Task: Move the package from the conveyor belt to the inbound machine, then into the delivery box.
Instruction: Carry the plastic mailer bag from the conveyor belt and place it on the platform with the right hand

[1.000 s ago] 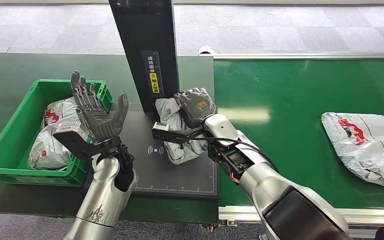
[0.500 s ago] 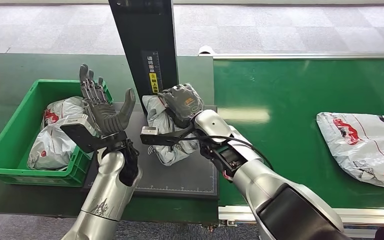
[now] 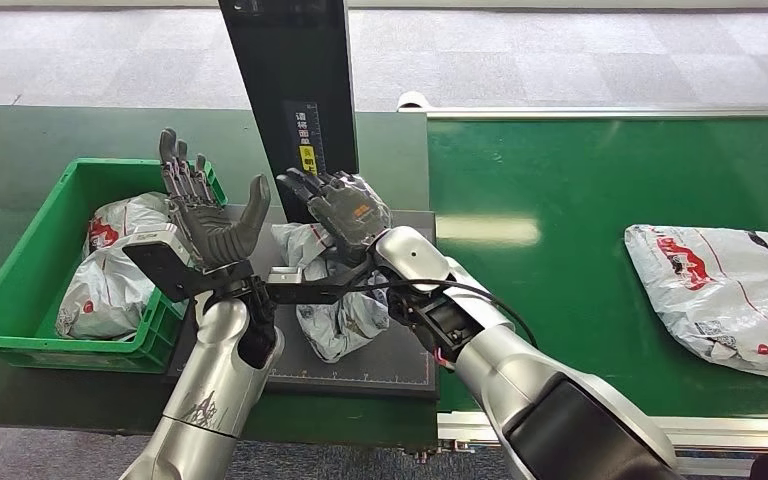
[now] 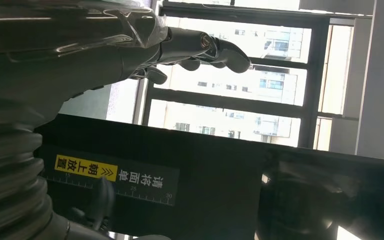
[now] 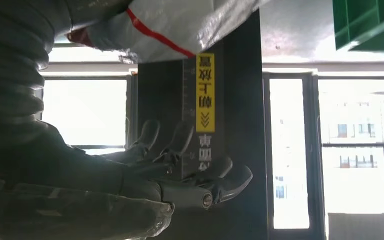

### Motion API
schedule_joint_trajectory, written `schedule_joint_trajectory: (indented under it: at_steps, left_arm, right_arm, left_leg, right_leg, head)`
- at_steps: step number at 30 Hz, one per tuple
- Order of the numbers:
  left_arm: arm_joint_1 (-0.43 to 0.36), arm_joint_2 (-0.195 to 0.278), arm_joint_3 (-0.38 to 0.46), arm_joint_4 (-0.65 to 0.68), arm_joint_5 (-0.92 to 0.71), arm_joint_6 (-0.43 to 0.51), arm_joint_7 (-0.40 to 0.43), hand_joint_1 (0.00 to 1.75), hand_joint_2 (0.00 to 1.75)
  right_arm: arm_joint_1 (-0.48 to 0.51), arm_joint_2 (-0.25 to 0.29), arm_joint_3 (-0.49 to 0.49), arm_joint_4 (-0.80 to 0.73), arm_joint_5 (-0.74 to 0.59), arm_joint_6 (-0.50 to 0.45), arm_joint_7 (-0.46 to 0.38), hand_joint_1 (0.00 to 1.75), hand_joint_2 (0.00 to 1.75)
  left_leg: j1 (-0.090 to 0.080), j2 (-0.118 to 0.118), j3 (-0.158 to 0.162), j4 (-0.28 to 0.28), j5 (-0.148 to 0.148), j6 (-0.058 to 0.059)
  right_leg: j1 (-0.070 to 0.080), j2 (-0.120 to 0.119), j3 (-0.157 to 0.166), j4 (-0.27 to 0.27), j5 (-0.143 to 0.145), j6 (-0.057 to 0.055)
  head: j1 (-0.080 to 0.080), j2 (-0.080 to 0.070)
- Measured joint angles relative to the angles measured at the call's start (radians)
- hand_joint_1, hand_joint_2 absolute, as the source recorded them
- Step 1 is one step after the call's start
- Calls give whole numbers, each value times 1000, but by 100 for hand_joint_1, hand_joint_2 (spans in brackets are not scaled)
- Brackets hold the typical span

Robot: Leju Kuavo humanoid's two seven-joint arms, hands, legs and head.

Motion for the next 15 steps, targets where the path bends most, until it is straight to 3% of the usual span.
schedule_joint_trajectory:
  at_steps: [7,11,15]
  left_arm:
    - [1,0,3,0,0,2,0,0,175]
    - [5,2,9,0,5,5,0,0,175]
    - [11,7,13,0,9,8,0,0,175]
  right_arm:
    - [0,-1,-25,-14,-22,-72,-24,0,175]
    - [4,-10,-90,-59,-114,-191,-111,0,175]
    - [20,-22,-193,-147,-214,-216,-200,0,175]
  left_leg:
    - [0,0,0,0,0,0]
    - [0,0,0,0,0,0]
    - [0,0,0,0,0,0]
  right_leg:
    - [0,0,0,0,0,0]
    - [0,0,0,0,0,0]
    - [0,0,0,0,0,0]
  head:
    - [0,0]
    - [0,0]
    - [0,0]
